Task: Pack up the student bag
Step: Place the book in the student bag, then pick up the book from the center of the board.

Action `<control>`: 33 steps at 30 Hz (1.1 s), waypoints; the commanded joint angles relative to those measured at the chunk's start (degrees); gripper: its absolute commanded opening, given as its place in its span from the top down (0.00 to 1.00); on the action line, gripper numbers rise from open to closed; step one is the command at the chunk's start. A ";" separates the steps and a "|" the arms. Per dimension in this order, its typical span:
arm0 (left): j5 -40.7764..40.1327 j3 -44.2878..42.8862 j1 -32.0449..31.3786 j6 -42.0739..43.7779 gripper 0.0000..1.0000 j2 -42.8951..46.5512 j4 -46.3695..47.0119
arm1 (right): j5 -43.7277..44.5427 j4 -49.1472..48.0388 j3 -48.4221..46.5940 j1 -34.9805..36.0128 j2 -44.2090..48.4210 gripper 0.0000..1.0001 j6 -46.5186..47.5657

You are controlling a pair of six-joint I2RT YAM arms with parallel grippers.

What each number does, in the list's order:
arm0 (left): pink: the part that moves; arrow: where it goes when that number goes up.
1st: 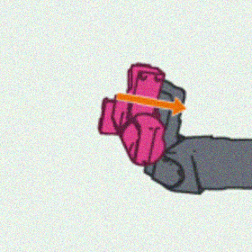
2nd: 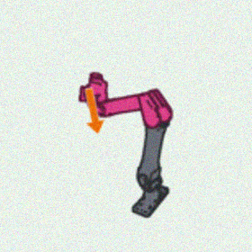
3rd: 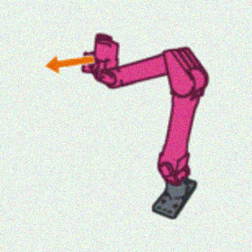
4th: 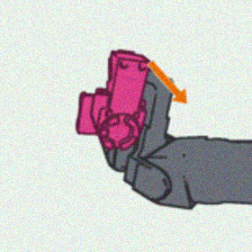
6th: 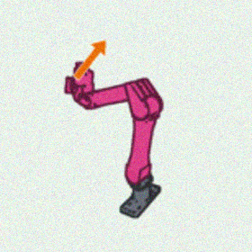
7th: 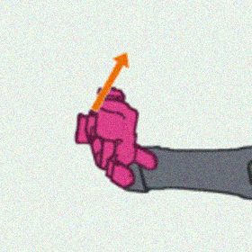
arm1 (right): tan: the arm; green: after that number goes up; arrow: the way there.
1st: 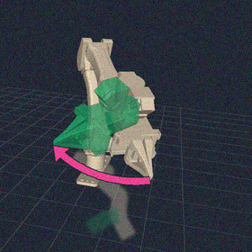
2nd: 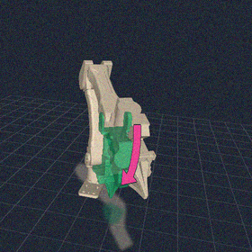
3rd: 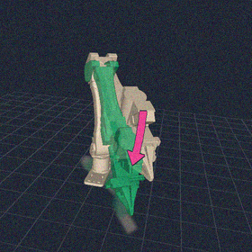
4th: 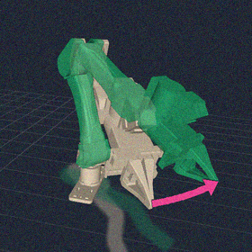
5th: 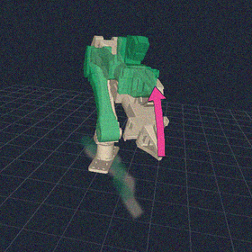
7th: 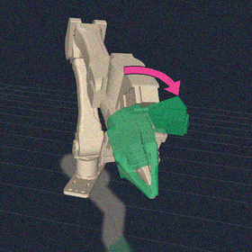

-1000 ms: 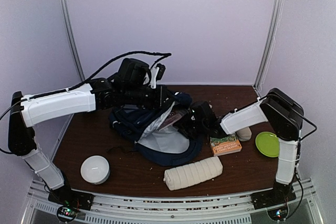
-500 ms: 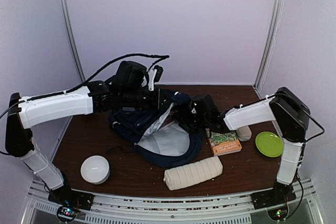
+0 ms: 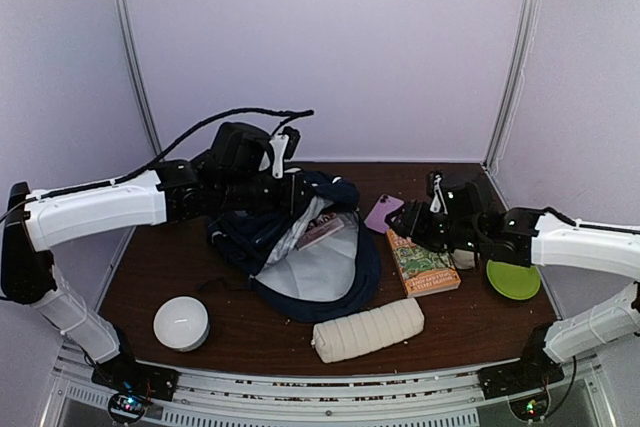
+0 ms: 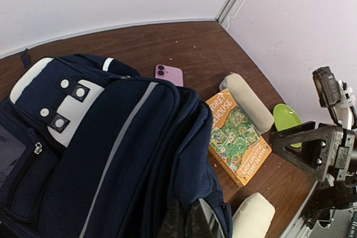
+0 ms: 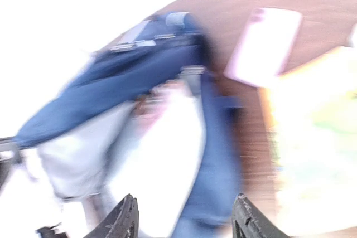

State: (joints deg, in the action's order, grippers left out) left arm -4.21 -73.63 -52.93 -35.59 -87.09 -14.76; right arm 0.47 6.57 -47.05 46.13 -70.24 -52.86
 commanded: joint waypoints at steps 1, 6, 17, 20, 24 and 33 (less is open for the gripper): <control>-8.16 1.89 0.72 4.14 1.00 2.83 1.72 | 6.62 11.74 7.06 -6.54 4.43 0.43 2.90; -9.48 6.13 1.07 4.81 1.00 2.62 1.67 | 6.89 14.93 13.32 -13.68 9.59 0.41 3.00; -4.38 7.01 1.12 8.14 1.00 -1.97 0.69 | 1.60 4.82 23.55 -18.26 9.33 0.38 -2.74; -7.62 6.47 1.68 8.51 1.00 -3.51 -1.96 | -0.96 0.84 24.38 -18.26 6.39 0.38 -3.90; -6.17 8.16 5.60 6.54 1.00 -4.00 -2.81 | -4.70 -4.62 25.45 -17.92 2.76 0.39 -6.19; -4.57 7.49 6.73 9.32 0.59 2.28 -6.12 | -6.81 -12.08 25.56 -11.55 0.03 0.41 -11.15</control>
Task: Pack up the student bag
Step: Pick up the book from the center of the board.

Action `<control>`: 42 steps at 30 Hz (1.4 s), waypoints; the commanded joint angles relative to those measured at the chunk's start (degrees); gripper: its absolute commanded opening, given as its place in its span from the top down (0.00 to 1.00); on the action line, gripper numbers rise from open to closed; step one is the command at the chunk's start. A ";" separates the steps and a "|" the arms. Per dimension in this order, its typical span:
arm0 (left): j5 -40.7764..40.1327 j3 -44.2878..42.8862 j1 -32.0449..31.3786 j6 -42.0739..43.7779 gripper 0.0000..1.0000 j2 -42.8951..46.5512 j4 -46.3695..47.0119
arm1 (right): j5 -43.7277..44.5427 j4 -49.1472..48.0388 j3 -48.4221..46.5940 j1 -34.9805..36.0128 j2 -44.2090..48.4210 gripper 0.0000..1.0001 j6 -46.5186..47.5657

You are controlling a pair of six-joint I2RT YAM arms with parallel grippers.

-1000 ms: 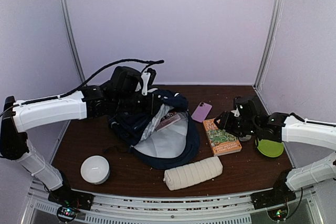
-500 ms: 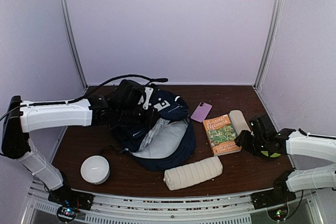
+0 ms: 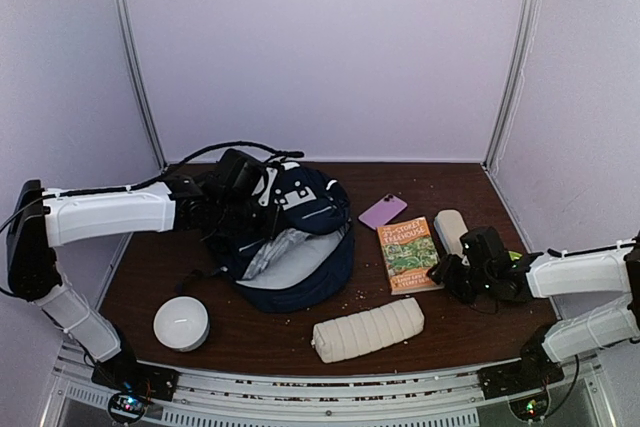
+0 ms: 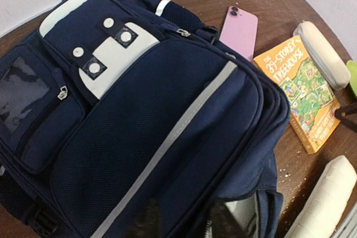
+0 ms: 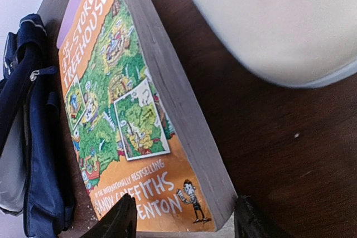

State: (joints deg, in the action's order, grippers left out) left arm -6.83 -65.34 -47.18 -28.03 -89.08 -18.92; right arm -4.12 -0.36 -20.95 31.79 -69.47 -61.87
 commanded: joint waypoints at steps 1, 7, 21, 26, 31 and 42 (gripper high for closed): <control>-1.56 -1.26 1.03 2.12 0.46 5.07 -2.61 | -2.52 -5.02 -1.11 3.39 -1.08 0.41 -1.80; -2.62 -7.34 -0.03 3.43 0.08 9.13 -6.46 | -1.19 0.61 -5.31 4.51 -0.29 0.41 2.08; 13.71 -27.96 -6.71 -13.56 0.12 -16.81 -0.69 | 1.43 3.15 -11.67 -0.46 -5.42 0.41 11.34; 17.85 -36.19 -7.31 -20.17 0.14 -27.01 -1.81 | -1.79 -1.09 -10.91 -1.18 -9.59 0.41 9.87; 19.01 -36.80 -7.39 -25.68 0.13 -31.56 -1.10 | -3.84 -3.70 -10.17 -1.55 -12.08 0.41 9.16; 18.06 -38.54 -7.40 -34.06 0.15 -39.08 -5.11 | -6.80 -8.84 -7.09 -1.73 -14.52 0.45 6.94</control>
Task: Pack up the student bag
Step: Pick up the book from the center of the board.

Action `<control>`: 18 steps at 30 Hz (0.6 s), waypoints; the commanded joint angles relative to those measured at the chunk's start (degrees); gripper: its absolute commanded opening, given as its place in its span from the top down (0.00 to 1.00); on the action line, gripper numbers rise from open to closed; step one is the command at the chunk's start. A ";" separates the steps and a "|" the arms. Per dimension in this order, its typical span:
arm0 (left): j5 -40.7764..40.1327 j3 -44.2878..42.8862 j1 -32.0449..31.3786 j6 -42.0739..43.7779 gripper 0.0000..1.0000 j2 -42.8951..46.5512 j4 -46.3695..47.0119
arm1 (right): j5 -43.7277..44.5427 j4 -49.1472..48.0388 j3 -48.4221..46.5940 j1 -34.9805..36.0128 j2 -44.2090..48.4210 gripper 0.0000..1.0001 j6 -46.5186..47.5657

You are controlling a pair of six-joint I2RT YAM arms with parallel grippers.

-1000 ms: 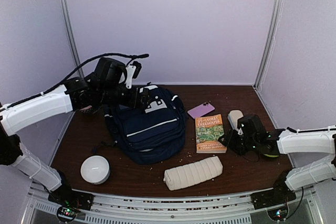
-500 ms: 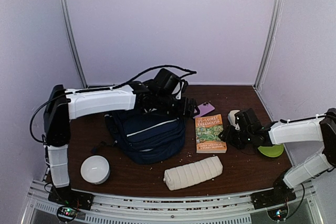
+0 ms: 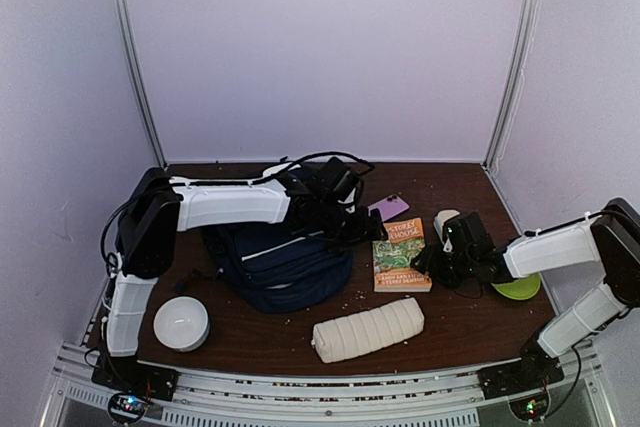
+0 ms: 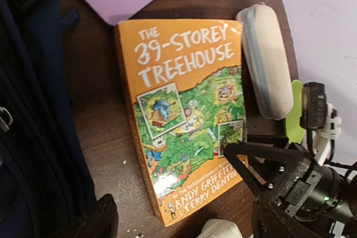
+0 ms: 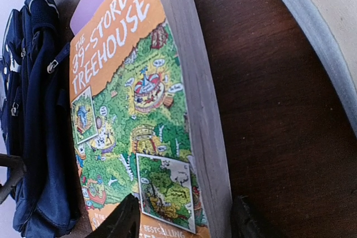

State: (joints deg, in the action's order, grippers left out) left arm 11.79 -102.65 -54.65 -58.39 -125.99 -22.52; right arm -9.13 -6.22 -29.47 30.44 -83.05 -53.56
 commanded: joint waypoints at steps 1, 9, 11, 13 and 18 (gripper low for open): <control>-0.65 -1.36 0.07 -3.94 0.15 -2.68 -1.74 | -2.12 -3.41 1.79 -0.40 -1.05 0.45 -1.70; -2.21 -3.49 0.07 -4.48 0.13 -5.97 -4.75 | -3.49 -5.64 3.95 -0.39 -0.82 0.45 -3.63; -1.55 -4.49 0.07 -4.46 0.13 -7.49 -5.09 | -3.66 -5.65 3.92 -0.38 -0.71 0.45 -3.66; -0.85 -5.79 -0.01 -4.45 0.13 -8.82 -5.80 | -3.90 -5.65 3.98 -0.38 -0.64 0.46 -3.71; 0.22 -8.28 -0.56 -4.41 0.13 -11.01 -6.34 | -5.56 -6.77 3.92 -0.38 -1.19 0.46 -4.53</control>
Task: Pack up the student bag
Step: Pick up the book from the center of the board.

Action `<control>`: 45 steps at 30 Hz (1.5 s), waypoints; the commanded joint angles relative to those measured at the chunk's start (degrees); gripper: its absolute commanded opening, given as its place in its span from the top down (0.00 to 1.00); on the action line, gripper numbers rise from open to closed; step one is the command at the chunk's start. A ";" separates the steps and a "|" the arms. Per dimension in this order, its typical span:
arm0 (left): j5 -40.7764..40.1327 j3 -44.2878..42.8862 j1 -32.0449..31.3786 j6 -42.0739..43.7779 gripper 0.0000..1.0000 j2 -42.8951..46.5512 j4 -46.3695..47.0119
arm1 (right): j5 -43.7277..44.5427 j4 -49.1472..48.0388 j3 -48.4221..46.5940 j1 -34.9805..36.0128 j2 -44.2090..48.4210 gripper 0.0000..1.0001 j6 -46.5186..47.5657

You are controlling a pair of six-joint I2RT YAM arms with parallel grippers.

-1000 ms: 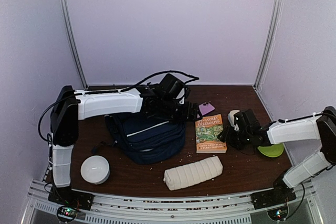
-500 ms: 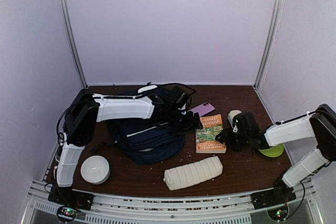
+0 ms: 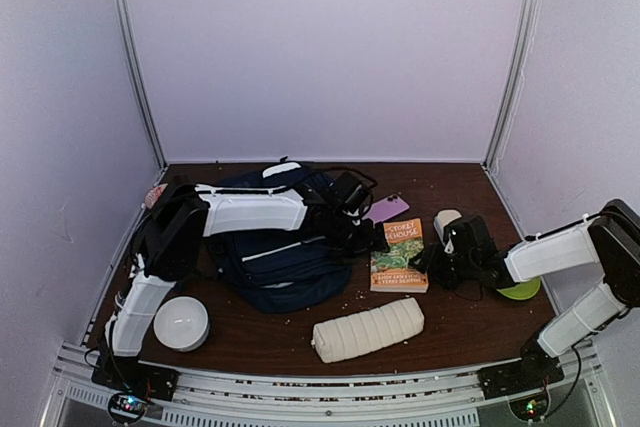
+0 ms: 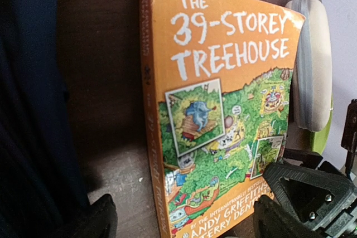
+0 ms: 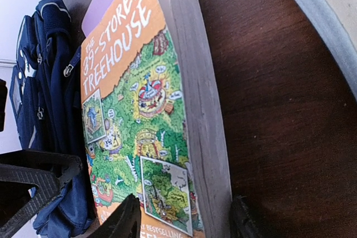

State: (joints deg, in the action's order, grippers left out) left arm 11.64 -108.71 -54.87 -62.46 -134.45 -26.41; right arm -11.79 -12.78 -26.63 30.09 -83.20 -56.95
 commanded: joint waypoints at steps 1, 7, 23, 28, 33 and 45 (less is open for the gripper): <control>0.32 -2.88 -0.40 -0.22 0.13 -3.09 -2.96 | -3.39 -0.52 1.11 -0.03 -1.22 0.46 -1.37; 0.05 -4.80 -0.83 -0.23 0.12 -4.81 -4.79 | -4.53 -1.20 1.26 -0.03 -0.54 0.46 -2.37; 7.72 -7.52 -1.62 1.30 0.15 -8.74 -4.07 | -2.02 4.74 2.30 -0.03 4.23 0.45 1.10; 9.27 -7.07 -1.70 1.69 0.21 -8.81 -2.66 | -3.25 3.93 2.96 -0.02 4.08 0.46 0.95; 10.42 -5.55 -1.64 1.77 0.35 -8.37 -0.50 | -6.69 0.36 3.52 -0.03 2.67 0.50 -0.27; 10.89 -3.53 -1.64 3.84 0.67 -6.23 1.64 | -8.88 -1.67 3.79 -0.73 6.70 0.56 2.81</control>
State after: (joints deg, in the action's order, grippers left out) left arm 19.31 -113.45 -54.96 -59.94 -140.57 -27.35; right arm -16.69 -11.99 -22.24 29.56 -78.24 -56.01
